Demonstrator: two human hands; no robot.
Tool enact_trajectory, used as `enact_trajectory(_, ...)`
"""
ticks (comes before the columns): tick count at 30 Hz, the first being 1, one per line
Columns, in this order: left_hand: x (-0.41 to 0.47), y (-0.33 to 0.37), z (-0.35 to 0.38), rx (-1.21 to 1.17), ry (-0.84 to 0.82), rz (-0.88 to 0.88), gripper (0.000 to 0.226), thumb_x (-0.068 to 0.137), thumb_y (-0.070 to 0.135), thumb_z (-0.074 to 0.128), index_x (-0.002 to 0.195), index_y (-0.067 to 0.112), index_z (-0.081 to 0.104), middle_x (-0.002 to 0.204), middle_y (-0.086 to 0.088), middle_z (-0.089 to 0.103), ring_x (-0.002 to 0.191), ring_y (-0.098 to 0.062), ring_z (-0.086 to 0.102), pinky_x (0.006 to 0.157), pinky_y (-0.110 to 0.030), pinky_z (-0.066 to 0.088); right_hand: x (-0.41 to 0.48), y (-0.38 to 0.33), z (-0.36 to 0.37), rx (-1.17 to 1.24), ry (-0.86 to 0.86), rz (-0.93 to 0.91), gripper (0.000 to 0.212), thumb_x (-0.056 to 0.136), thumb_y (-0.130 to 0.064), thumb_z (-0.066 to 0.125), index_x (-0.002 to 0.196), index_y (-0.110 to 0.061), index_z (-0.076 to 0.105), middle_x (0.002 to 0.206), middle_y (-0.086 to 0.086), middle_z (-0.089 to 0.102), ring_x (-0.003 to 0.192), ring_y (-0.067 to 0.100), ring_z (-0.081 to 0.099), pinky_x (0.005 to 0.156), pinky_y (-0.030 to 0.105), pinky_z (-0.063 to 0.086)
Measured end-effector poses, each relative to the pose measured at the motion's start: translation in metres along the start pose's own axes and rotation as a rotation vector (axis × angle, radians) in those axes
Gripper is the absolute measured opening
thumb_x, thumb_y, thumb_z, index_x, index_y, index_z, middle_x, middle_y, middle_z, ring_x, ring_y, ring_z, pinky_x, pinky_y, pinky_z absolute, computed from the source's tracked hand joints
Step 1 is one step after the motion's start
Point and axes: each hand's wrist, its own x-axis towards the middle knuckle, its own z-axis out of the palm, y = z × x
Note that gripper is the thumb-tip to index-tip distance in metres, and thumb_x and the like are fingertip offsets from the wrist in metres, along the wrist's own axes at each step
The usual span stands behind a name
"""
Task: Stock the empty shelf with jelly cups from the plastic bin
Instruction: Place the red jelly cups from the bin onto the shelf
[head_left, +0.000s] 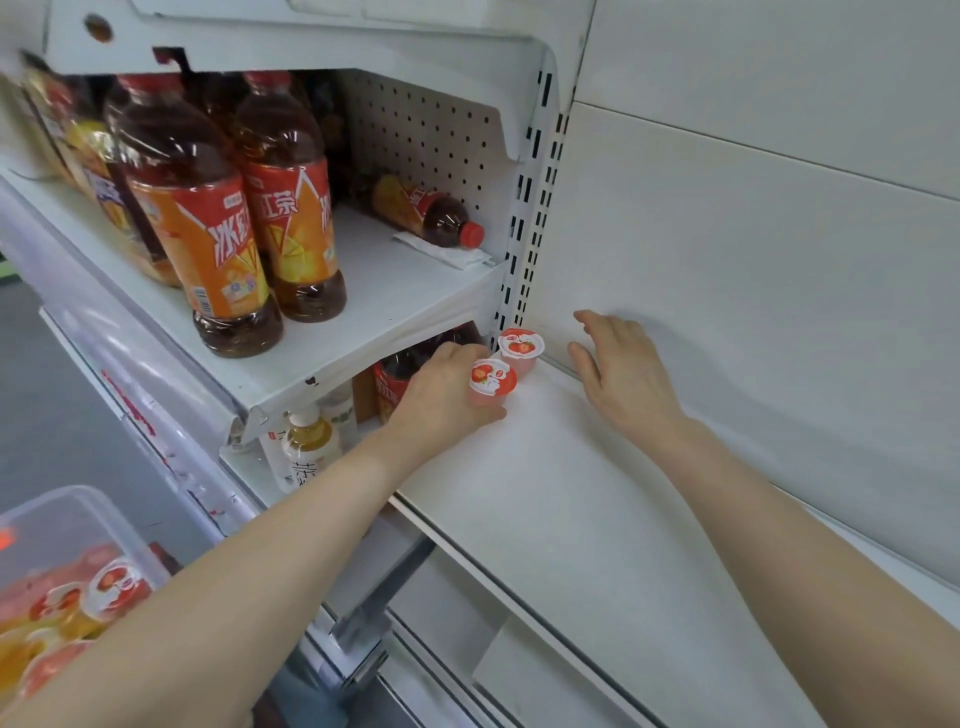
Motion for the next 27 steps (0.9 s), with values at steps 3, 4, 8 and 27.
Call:
enact_trajectory(3, -0.010, 0.000, -0.006, 0.081, 0.034, 0.094, 0.066, 0.077, 0.033, 0.078, 0.135, 0.016, 0.050, 0.129, -0.004, 0.051, 0.118, -0.021, 0.049, 0.098, -0.025, 0.036, -0.011, -0.011, -0.011, -0.086, 0.020, -0.050, 0.048, 0.099, -0.036, 0.037, 0.132, -0.005, 0.053, 0.118, 0.016, 0.063, 0.102, 0.039, 0.055, 0.084, 0.047, 0.047)
enact_trajectory(4, -0.014, 0.000, -0.009, 0.109, 0.057, 0.128, 0.064, 0.080, 0.033, 0.075, 0.136, 0.015, 0.050, 0.130, -0.005, 0.051, 0.119, -0.023, 0.048, 0.101, -0.028, 0.035, -0.016, -0.016, -0.015, -0.114, 0.028, -0.065, 0.051, 0.098, -0.037, 0.034, 0.131, -0.005, 0.053, 0.116, 0.016, 0.063, 0.100, 0.039, 0.056, 0.082, 0.047, 0.047)
enact_trajectory(8, -0.035, 0.002, -0.025, 0.244, 0.116, 0.268, 0.059, 0.085, 0.028, 0.070, 0.137, 0.010, 0.049, 0.132, -0.009, 0.049, 0.122, -0.029, 0.045, 0.106, -0.034, 0.034, -0.041, -0.039, -0.034, -0.198, 0.042, -0.072, 0.051, 0.096, -0.038, 0.034, 0.130, -0.006, 0.054, 0.116, 0.015, 0.063, 0.099, 0.038, 0.056, 0.080, 0.046, 0.048)
enact_trajectory(27, -0.249, -0.163, -0.141, 0.467, 0.139, 0.400, 0.060, 0.077, 0.021, 0.073, 0.133, 0.011, 0.054, 0.126, -0.012, 0.057, 0.114, -0.034, 0.053, 0.093, -0.045, 0.048, -0.196, -0.258, -0.001, -0.219, -0.025, -0.153, 0.048, 0.097, -0.038, 0.039, 0.131, -0.008, 0.053, 0.122, 0.013, 0.059, 0.105, 0.035, 0.054, 0.084, 0.045, 0.044)
